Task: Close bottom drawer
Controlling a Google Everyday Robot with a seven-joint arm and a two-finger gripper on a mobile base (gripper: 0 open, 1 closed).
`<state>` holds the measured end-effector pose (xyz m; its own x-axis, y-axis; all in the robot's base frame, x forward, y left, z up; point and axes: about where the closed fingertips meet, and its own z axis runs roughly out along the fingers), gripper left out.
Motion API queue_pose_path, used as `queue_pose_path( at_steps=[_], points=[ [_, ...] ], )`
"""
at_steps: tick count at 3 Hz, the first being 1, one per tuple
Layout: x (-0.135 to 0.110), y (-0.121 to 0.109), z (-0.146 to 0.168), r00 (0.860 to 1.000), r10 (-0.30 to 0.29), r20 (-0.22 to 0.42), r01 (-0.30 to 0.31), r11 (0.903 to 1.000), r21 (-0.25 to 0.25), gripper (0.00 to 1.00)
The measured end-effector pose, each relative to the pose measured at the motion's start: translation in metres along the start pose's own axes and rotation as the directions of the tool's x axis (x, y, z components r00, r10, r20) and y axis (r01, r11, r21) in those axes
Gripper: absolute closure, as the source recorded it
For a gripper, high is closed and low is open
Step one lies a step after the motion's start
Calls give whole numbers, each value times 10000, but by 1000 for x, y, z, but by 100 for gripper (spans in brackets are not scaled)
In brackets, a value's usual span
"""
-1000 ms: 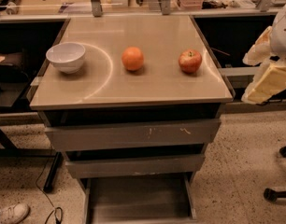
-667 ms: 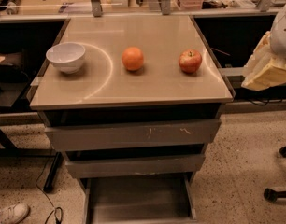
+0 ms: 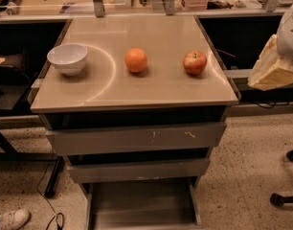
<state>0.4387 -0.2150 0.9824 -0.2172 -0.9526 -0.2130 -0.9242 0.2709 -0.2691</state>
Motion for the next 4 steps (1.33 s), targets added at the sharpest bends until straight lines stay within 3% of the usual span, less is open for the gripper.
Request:
queue_pose_path(
  at_steps=[1,2,3,4],
  points=[
    [10,17,7,9996,148,-220,-147,9999,42,100],
    [16,63,24,9968,699,-379,-701,9975,-40,100],
    [19,114,68,9905,1239,-600,-1279,9895,-668,100],
    [34,162,138,9781,1590,-1341,-1803,9696,-1656,100]
  ],
)
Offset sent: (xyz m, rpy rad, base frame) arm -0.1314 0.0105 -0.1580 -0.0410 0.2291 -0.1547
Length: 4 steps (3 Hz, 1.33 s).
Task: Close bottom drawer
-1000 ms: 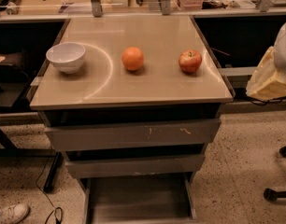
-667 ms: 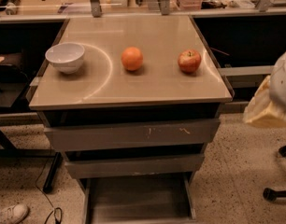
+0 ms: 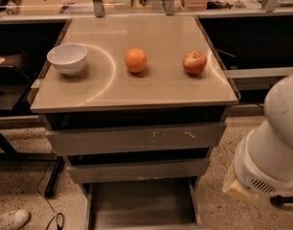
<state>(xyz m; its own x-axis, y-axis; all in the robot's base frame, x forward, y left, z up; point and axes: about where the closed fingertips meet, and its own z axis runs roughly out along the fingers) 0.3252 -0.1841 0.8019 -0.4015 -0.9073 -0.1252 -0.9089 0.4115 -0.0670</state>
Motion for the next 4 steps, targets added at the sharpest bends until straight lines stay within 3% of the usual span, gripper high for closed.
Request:
queue_pose_path(
  at_steps=[1,2,3,4],
  points=[
    [20,23,27,9987,79,-500,-110,9980,-615,100],
    [20,23,27,9987,79,-500,-109,9980,-615,100],
    [21,31,59,9993,184,-339,-214,9956,-907,100],
    [25,38,136,9977,450,-508,-516,9893,-1367,100]
  ],
)
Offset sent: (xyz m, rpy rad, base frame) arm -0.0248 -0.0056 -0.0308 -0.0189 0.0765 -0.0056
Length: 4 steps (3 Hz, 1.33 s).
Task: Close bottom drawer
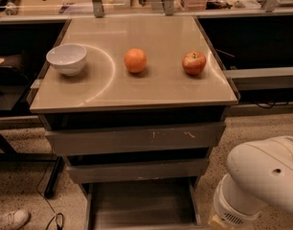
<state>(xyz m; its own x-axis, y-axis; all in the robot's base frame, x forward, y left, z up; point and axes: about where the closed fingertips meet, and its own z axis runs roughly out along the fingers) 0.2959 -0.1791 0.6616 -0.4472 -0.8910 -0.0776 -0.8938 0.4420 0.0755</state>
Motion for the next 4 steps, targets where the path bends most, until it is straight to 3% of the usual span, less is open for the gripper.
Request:
queue_pose_path(
  at_steps=[2,3,4],
  points=[
    [-8,-27,123,9903,1392,-29,-1390,9875,-746,100],
    [-8,-27,123,9903,1391,-29,-1389,9875,-745,100],
    [-8,-22,165,9858,1673,151,-1641,9782,-1272,100]
  ],
)
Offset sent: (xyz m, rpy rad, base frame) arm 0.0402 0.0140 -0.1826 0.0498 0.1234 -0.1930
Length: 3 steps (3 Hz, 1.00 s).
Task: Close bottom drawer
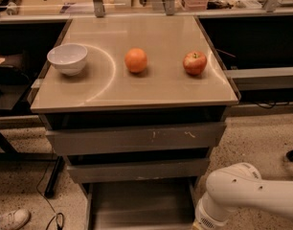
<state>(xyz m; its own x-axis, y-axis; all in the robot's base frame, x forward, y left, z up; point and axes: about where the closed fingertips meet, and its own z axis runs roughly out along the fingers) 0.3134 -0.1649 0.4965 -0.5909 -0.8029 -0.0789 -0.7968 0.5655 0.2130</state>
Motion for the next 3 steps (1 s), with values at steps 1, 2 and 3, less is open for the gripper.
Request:
queue_pose_path(
  at_steps=[1,2,3],
  points=[
    [-2,-19,65,9966,735,367,-718,9965,-437,100],
    [0,-31,128,9882,1488,352,-1445,9842,-1019,100],
    [3,-33,178,9774,2106,152,-2051,9640,-1693,100]
  ],
)
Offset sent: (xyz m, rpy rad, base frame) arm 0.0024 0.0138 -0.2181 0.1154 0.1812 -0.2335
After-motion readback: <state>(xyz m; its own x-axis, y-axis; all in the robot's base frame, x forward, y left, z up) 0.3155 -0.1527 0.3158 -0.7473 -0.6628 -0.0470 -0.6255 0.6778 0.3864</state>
